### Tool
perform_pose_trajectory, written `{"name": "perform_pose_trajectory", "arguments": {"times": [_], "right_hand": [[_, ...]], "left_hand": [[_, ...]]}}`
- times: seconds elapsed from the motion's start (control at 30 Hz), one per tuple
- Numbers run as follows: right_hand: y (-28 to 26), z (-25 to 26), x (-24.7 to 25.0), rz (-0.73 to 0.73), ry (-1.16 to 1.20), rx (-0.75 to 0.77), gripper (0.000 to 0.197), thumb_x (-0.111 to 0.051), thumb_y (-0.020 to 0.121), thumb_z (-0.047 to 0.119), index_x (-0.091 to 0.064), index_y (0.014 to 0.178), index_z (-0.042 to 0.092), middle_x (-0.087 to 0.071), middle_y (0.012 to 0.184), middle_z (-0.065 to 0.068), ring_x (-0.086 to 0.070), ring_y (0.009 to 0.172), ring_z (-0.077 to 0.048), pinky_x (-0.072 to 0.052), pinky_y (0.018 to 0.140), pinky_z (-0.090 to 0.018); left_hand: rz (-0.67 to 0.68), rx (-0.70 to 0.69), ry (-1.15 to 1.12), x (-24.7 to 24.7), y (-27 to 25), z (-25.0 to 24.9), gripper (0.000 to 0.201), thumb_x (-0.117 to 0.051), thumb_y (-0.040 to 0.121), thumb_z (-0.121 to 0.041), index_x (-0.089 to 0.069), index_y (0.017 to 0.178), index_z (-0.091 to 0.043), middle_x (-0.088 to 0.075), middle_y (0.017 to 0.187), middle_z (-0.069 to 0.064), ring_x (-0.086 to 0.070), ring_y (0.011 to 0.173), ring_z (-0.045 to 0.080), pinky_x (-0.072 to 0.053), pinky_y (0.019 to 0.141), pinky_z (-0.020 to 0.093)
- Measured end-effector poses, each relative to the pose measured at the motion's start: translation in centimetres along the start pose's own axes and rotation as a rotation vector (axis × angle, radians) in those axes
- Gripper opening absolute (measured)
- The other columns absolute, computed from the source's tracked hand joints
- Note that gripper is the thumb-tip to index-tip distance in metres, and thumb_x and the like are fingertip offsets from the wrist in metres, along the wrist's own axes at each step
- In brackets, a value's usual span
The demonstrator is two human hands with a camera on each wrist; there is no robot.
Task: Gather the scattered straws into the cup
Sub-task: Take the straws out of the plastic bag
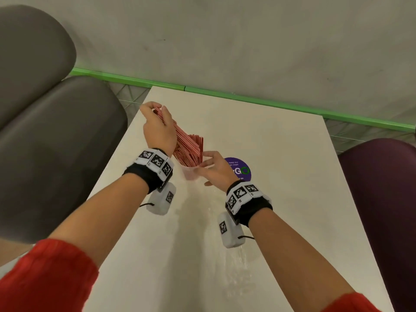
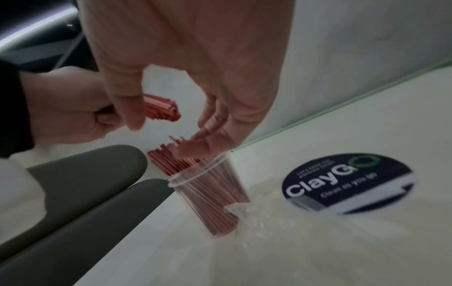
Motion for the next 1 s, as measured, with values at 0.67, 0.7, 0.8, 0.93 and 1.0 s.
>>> {"name": "perform_pose_trajectory", "arguments": {"times": [0.67,0.7,0.8,0.93,1.0], "right_hand": [[4.8,-0.9,-1.8,-0.123,-0.472,0.064,0.068,-0.048,0.095,0.021,-0.011,0.151,0.013,-0.028,0.152,-0.01,-0.035,0.135,-0.032,-0.034,0.11,-0.045],[4.9,-0.9,-2.0,-0.122,-0.469,0.077,0.065,-0.047,0.095,0.022,-0.014,0.15,0.013,-0.028,0.153,-0.009,-0.035,0.135,-0.032,-0.034,0.11,-0.045],[5.0,-1.2,-2.3,-0.094,-0.504,0.086,0.062,-0.043,0.097,0.023,-0.014,0.151,0.012,-0.019,0.157,-0.007,-0.028,0.14,-0.032,-0.029,0.115,-0.044],[5.2,-1.6,-2.2,-0.072,-0.529,0.083,0.061,-0.042,0.098,0.024,-0.013,0.151,0.014,-0.012,0.159,-0.007,-0.021,0.144,-0.031,-0.024,0.117,-0.041],[5.3,-1.7,-2.3,-0.069,-0.522,0.08,0.062,-0.044,0.098,0.025,-0.013,0.151,0.016,-0.012,0.16,-0.005,-0.022,0.143,-0.03,-0.027,0.116,-0.04]], "left_hand": [[0.372,-0.275,0.677,-6.0,-4.1,5.6,0.044,-0.045,0.094,-0.025,-0.044,0.137,-0.016,-0.04,0.148,0.001,-0.035,0.13,0.029,-0.03,0.104,0.041],[0.411,-0.286,0.726,-6.2,-4.4,5.9,0.048,-0.044,0.095,-0.028,-0.038,0.142,-0.017,-0.033,0.152,-0.001,-0.031,0.135,0.027,-0.027,0.106,0.04],[0.474,-0.318,0.821,-6.5,-4.9,6.1,0.054,-0.04,0.097,-0.032,-0.027,0.147,-0.016,-0.023,0.157,-0.001,-0.022,0.143,0.026,-0.022,0.108,0.04],[0.511,-0.355,0.858,-6.5,-4.8,5.8,0.057,-0.039,0.097,-0.036,-0.024,0.148,-0.017,-0.017,0.158,0.005,-0.017,0.145,0.026,-0.02,0.111,0.042],[0.522,-0.381,0.797,-6.4,-4.7,5.3,0.058,-0.038,0.097,-0.036,-0.019,0.149,-0.018,-0.016,0.158,0.005,-0.015,0.146,0.022,-0.017,0.114,0.04]]}}
Point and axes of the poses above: each hand's wrist, its own y-axis towards the middle knuckle, its own x-axis out of the back of the hand, z = x × y, the point moved 9 cm from there along y, towards the middle knuckle
